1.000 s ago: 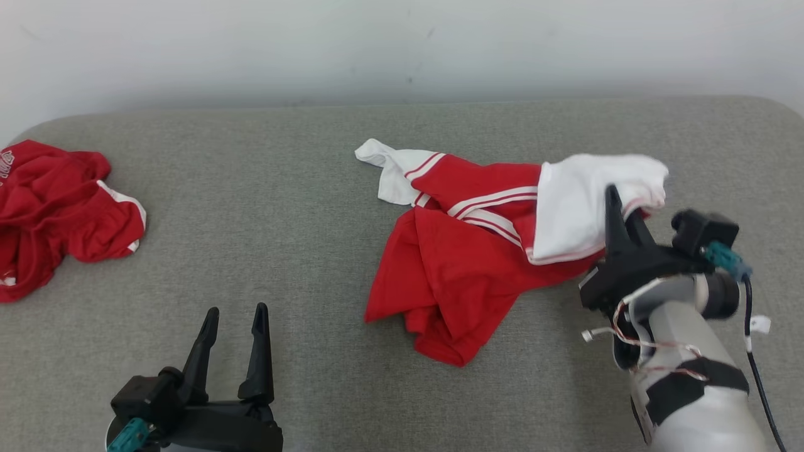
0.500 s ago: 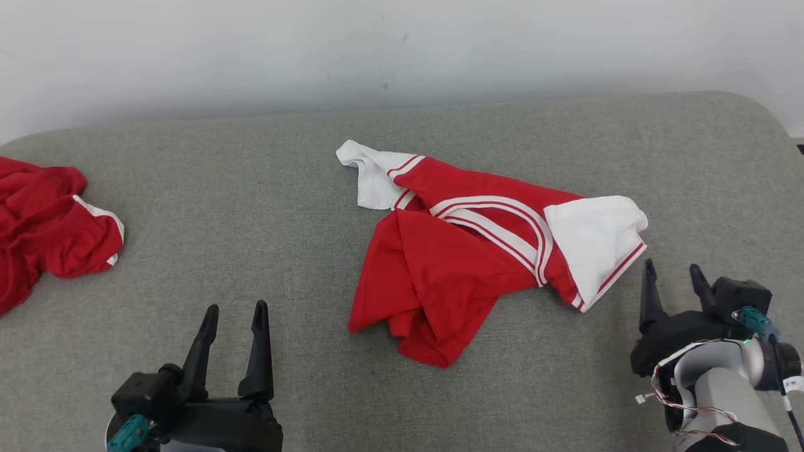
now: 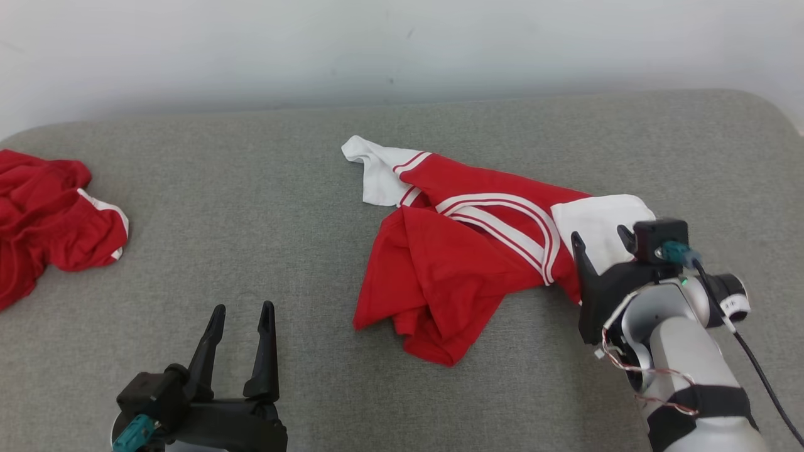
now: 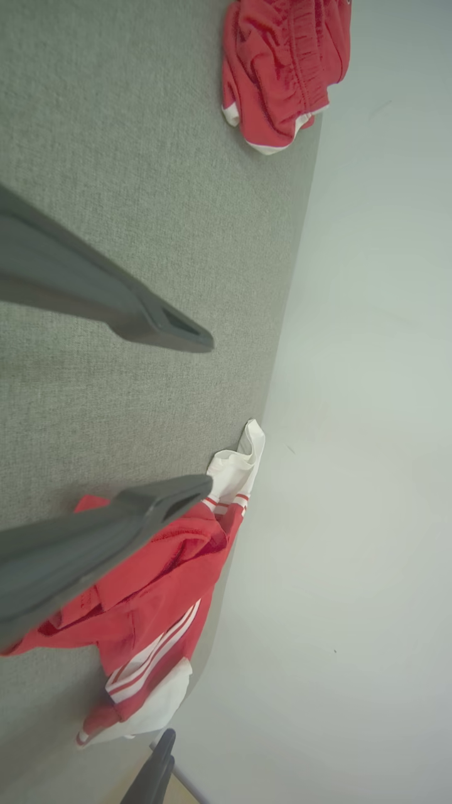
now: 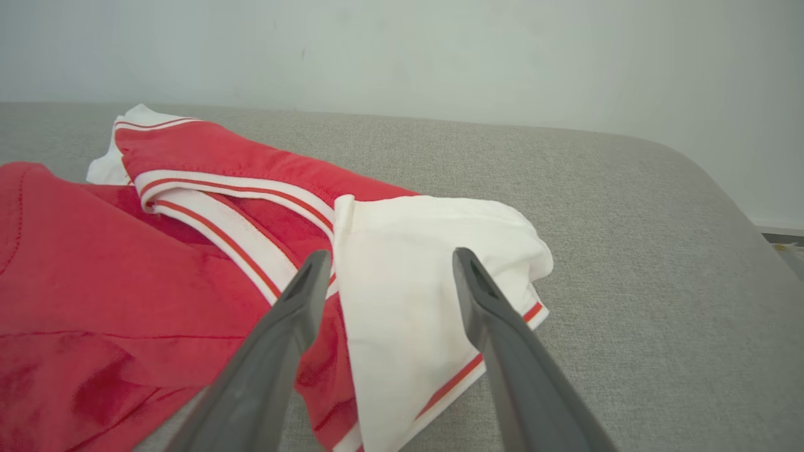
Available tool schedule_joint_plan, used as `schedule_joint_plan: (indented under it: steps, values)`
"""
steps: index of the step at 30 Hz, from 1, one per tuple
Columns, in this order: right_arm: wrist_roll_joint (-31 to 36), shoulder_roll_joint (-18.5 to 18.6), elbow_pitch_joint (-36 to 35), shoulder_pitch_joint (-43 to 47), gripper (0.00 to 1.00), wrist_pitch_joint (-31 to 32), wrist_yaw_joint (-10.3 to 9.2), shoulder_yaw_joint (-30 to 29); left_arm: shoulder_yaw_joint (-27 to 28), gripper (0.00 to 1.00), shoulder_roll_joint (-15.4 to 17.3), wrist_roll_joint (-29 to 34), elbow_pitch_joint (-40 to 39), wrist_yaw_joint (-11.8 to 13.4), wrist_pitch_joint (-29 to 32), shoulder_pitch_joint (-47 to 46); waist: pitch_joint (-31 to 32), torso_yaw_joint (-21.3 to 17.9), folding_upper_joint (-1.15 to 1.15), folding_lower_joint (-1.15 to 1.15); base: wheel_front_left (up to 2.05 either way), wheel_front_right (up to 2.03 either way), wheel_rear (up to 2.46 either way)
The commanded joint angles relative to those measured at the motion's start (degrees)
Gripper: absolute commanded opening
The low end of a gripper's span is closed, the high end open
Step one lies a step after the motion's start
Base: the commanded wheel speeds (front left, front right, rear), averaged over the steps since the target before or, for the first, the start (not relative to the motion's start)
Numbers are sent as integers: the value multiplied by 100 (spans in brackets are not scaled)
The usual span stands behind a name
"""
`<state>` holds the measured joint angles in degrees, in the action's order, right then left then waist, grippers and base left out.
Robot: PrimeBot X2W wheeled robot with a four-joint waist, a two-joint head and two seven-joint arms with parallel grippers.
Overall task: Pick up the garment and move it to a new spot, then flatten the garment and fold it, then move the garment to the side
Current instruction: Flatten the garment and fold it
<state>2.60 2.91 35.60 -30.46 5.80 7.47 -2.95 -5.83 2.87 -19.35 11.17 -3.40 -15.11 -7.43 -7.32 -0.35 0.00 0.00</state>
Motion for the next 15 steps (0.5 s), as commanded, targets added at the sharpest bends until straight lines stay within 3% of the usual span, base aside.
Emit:
schedule_joint_plan:
  steps: [1,15]
  values:
    - [143,2,103,-164,100,155,5,24,-1,100,2,36,0,-16,-7,-48,-63,81,0,0,0,0,0]
    - [1143,-2,1189,-1007,100,555,5,-400,-215,100,2,-31,64,-1,-6,-184,-296,469,0,0,0,0,0]
